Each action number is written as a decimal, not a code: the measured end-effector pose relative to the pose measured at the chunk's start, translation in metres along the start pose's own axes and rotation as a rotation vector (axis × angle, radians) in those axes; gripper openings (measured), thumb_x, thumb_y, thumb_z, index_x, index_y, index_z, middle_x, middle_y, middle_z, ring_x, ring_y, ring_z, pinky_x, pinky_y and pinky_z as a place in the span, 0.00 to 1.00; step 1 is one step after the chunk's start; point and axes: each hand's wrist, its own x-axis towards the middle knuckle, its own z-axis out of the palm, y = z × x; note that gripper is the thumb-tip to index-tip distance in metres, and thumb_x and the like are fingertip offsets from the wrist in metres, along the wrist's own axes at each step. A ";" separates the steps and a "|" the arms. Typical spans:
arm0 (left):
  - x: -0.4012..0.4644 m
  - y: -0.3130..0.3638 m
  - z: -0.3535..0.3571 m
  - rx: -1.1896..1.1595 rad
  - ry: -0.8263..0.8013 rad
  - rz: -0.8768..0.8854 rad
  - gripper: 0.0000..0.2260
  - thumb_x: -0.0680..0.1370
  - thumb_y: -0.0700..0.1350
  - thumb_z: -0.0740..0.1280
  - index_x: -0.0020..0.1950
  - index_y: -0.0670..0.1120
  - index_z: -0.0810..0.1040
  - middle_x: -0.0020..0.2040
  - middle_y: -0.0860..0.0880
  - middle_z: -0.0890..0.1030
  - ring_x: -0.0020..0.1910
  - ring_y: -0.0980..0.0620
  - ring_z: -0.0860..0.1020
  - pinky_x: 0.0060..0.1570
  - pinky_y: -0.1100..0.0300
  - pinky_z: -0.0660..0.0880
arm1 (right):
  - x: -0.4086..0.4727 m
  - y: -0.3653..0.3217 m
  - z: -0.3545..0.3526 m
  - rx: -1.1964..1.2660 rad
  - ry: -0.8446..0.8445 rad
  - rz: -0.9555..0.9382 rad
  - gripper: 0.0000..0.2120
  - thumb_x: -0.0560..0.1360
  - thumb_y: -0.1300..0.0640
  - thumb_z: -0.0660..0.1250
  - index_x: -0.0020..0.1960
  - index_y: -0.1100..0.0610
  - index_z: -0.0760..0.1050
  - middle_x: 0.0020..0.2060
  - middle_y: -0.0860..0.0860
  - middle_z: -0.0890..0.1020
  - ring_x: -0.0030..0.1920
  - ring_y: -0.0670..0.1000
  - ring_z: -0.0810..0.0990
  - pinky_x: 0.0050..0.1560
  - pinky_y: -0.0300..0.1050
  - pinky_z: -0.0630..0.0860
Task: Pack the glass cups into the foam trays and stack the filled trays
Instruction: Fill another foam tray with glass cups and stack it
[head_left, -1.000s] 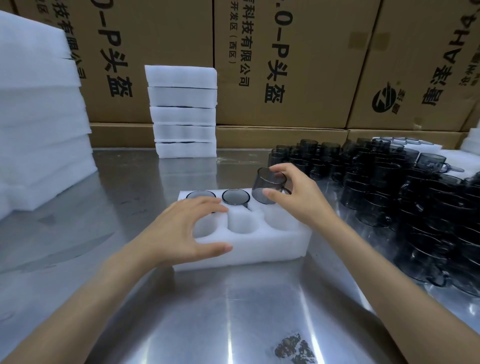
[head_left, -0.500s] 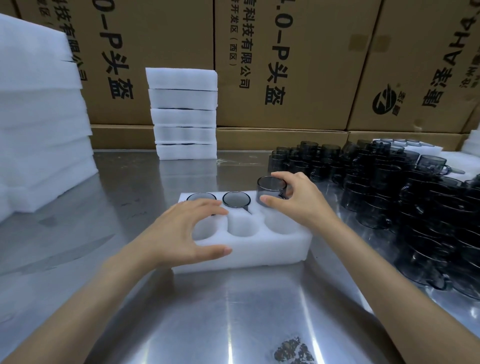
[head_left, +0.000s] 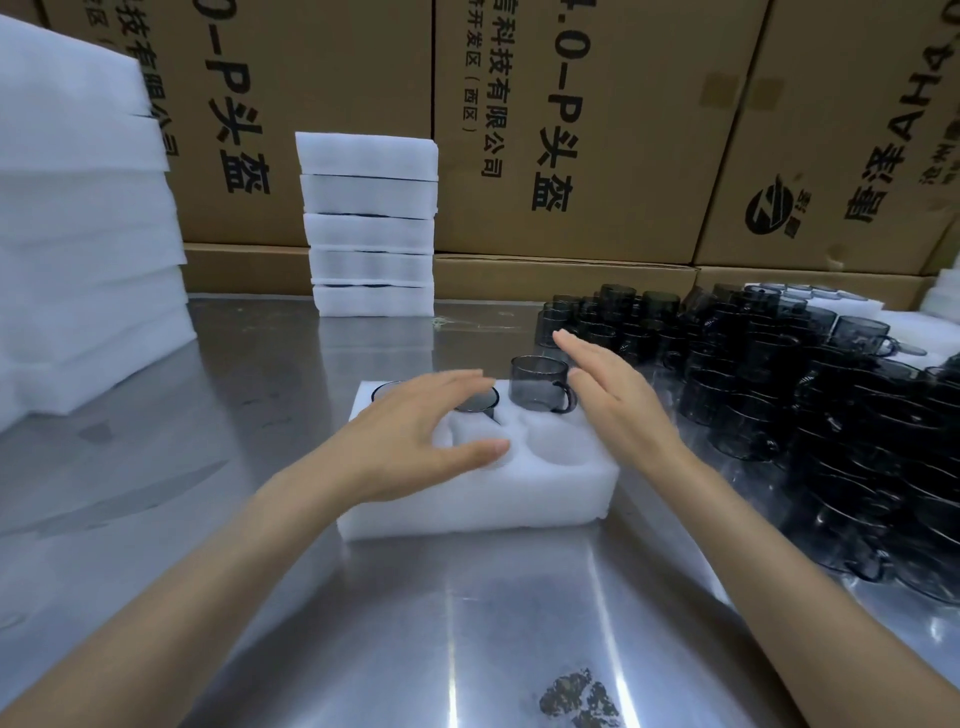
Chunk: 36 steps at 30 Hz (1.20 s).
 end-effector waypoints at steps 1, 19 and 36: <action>0.008 0.004 0.002 0.017 -0.005 0.009 0.33 0.72 0.69 0.59 0.74 0.61 0.58 0.74 0.65 0.57 0.72 0.65 0.55 0.71 0.63 0.55 | 0.000 0.001 0.001 -0.023 -0.028 -0.014 0.22 0.80 0.57 0.53 0.73 0.47 0.63 0.71 0.38 0.64 0.72 0.39 0.58 0.73 0.44 0.56; 0.040 0.014 0.021 0.127 -0.156 0.039 0.28 0.77 0.62 0.59 0.76 0.57 0.59 0.75 0.62 0.57 0.75 0.61 0.49 0.73 0.51 0.45 | -0.001 0.005 -0.002 -0.193 -0.231 0.116 0.21 0.76 0.56 0.56 0.64 0.38 0.73 0.68 0.30 0.65 0.44 0.43 0.69 0.55 0.48 0.71; 0.011 0.028 0.022 0.307 0.438 0.324 0.12 0.76 0.46 0.61 0.54 0.46 0.81 0.51 0.50 0.82 0.47 0.46 0.79 0.46 0.51 0.75 | -0.016 0.037 0.003 -0.268 0.122 0.287 0.21 0.79 0.50 0.55 0.71 0.44 0.65 0.69 0.44 0.71 0.67 0.52 0.71 0.61 0.52 0.68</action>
